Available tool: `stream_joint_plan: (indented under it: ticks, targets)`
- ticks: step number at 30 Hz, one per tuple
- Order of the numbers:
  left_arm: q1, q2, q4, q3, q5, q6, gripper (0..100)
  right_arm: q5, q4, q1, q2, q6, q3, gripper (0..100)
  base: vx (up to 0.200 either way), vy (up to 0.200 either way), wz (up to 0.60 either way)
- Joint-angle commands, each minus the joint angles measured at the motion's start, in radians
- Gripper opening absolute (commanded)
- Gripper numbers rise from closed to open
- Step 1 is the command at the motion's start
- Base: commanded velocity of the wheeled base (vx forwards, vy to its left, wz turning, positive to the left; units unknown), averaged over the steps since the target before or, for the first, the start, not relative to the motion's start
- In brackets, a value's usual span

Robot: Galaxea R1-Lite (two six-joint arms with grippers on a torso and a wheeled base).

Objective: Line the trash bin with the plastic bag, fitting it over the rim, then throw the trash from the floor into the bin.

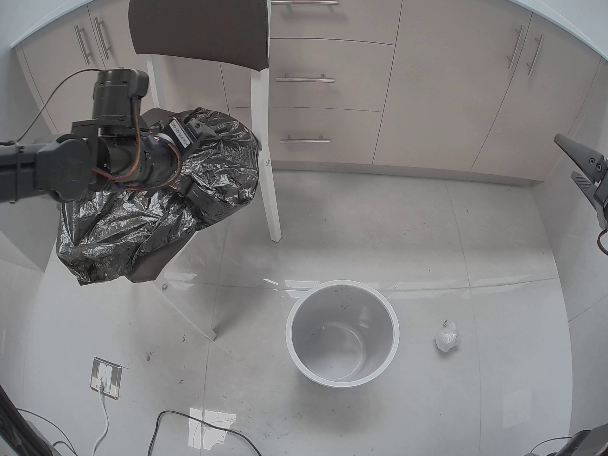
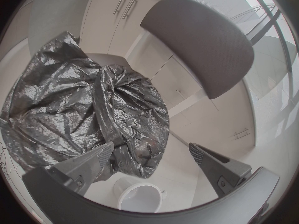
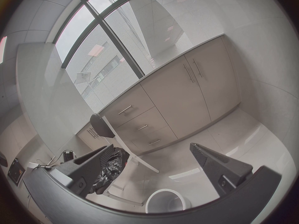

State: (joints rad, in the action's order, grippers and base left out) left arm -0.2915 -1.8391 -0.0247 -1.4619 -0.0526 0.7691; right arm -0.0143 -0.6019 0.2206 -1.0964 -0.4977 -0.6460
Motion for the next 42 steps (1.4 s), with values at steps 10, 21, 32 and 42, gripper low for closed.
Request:
stream_joint_plan:
  ticks: [10,21,32,42]
  targets:
    - [0.017,-0.069,0.020,-0.041,-0.053,0.050,100,-0.001,-0.006,0.016,-0.025,-0.004,0.009,100,0.000,0.000,0.00]
    - [0.034,-0.138,0.012,-0.054,-0.067,0.041,100,-0.001,-0.007,0.023,-0.016,-0.004,0.008,100,0.000,0.000,0.00]
    - [0.075,-0.175,0.019,-0.103,-0.067,0.035,100,-0.001,-0.009,0.023,-0.011,-0.001,0.009,100,0.000,0.000,0.00]
    - [0.075,-0.201,0.017,-0.103,-0.067,0.035,100,-0.003,-0.010,0.023,-0.008,-0.001,0.008,100,0.000,0.000,0.00]
